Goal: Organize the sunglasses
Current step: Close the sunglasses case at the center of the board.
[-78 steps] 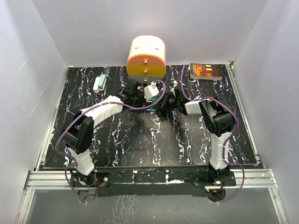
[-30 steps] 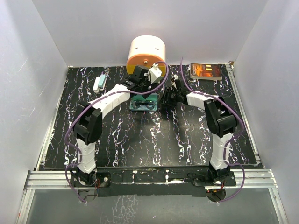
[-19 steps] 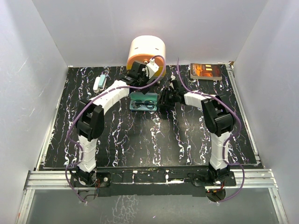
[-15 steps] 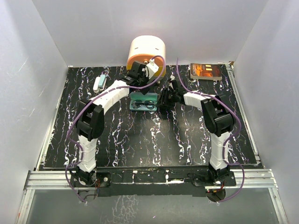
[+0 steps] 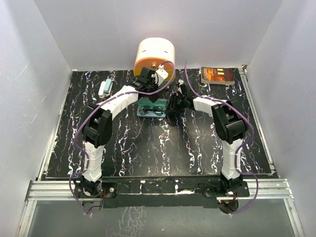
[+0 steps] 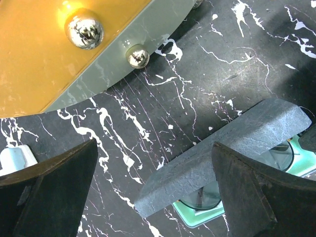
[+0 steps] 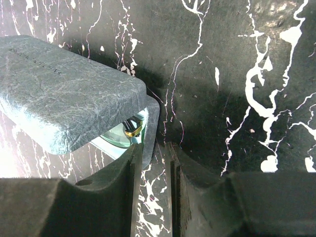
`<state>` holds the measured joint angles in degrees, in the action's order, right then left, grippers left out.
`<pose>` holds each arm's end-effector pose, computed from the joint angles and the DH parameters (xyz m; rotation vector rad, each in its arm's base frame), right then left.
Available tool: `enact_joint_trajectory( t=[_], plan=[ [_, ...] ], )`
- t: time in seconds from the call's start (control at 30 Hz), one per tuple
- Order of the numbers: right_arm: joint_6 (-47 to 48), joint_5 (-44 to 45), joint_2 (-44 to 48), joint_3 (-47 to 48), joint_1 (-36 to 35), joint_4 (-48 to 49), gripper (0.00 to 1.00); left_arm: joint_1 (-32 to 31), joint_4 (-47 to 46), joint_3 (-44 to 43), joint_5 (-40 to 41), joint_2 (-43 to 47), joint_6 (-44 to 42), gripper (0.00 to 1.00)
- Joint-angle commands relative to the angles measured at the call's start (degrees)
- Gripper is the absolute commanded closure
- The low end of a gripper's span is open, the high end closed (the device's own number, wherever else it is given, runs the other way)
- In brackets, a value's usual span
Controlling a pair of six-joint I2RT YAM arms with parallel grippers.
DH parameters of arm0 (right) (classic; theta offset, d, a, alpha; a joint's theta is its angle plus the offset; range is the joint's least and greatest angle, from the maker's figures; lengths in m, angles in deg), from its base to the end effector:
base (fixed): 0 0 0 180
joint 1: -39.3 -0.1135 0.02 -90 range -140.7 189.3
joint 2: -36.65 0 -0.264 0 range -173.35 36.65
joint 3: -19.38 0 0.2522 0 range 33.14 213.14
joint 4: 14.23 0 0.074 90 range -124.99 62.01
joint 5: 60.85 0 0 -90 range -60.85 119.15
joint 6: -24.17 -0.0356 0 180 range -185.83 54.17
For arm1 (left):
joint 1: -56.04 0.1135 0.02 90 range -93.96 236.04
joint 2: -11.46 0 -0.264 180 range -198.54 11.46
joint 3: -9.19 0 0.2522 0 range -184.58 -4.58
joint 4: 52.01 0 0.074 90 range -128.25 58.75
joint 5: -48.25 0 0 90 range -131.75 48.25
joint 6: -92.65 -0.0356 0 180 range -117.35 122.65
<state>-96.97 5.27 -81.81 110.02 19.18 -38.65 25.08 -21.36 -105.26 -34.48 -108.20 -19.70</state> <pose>0.4027 0.1629 0.1437 0.0622 2.5927 0.8758 0.4228 -0.2484 0.2560 0.9190 1.9894 0.0547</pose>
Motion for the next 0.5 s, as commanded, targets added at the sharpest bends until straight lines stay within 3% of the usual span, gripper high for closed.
enact_joint_trajectory(
  t=[0.0,0.47],
  plan=[
    [2.1,0.6,-1.0,2.4,-0.4,-0.3,0.7,-0.1,1.1,-1.8,-1.2,0.9,1.0,0.03],
    [3.0,1.8,-2.5,5.3,-2.1,-3.0,0.7,-0.1,1.4,-1.2,-2.2,1.1,1.8,0.03]
  ],
)
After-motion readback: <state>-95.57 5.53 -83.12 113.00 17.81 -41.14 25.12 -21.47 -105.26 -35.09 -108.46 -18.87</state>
